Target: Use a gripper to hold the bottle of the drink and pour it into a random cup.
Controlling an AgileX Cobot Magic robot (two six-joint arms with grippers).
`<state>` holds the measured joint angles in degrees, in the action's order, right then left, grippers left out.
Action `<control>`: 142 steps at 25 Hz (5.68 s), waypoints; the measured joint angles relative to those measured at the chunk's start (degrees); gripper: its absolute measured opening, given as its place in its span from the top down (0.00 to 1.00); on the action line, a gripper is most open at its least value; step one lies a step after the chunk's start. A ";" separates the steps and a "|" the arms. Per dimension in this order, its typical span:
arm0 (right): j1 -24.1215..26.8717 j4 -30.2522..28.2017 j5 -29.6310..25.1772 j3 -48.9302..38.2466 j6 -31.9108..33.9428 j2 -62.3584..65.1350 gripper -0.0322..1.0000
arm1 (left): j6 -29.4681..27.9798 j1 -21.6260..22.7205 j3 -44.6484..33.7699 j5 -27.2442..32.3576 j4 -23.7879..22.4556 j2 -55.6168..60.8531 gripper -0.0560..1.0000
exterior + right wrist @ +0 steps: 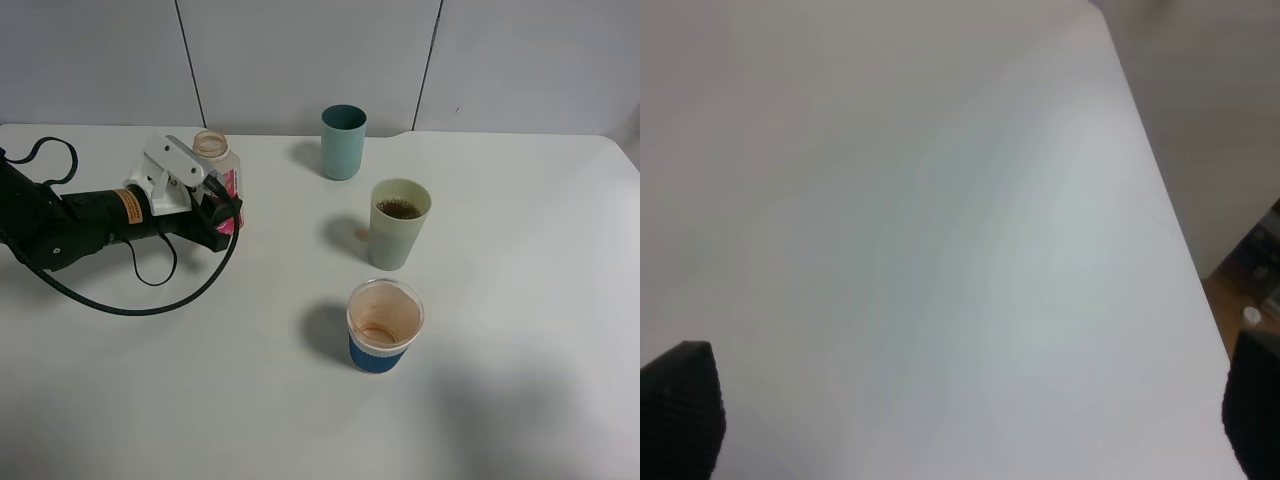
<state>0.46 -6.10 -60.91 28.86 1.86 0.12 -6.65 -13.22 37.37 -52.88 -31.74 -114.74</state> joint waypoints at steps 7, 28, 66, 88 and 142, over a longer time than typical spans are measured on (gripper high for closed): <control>0.00 0.00 0.00 0.00 0.00 0.00 0.01 | 0.00 0.00 0.00 0.30 0.00 0.00 0.64; 0.00 0.00 0.00 0.00 0.00 0.00 0.01 | -0.41 0.00 0.00 0.30 -1.48 0.00 0.64; 0.00 0.00 0.00 0.00 0.00 0.00 0.01 | -0.41 -0.65 -3.98 -1.46 -1.36 5.95 0.12; 0.00 0.00 0.00 0.00 0.00 0.00 0.01 | -4.53 -0.71 -2.27 60.46 10.12 56.82 0.03; 0.00 0.00 0.00 0.00 0.00 0.00 0.01 | -0.72 16.57 -6.73 111.51 23.14 114.91 0.02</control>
<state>0.46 -6.10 -60.91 28.86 1.86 0.12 -7.37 3.35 30.64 58.63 -8.60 0.17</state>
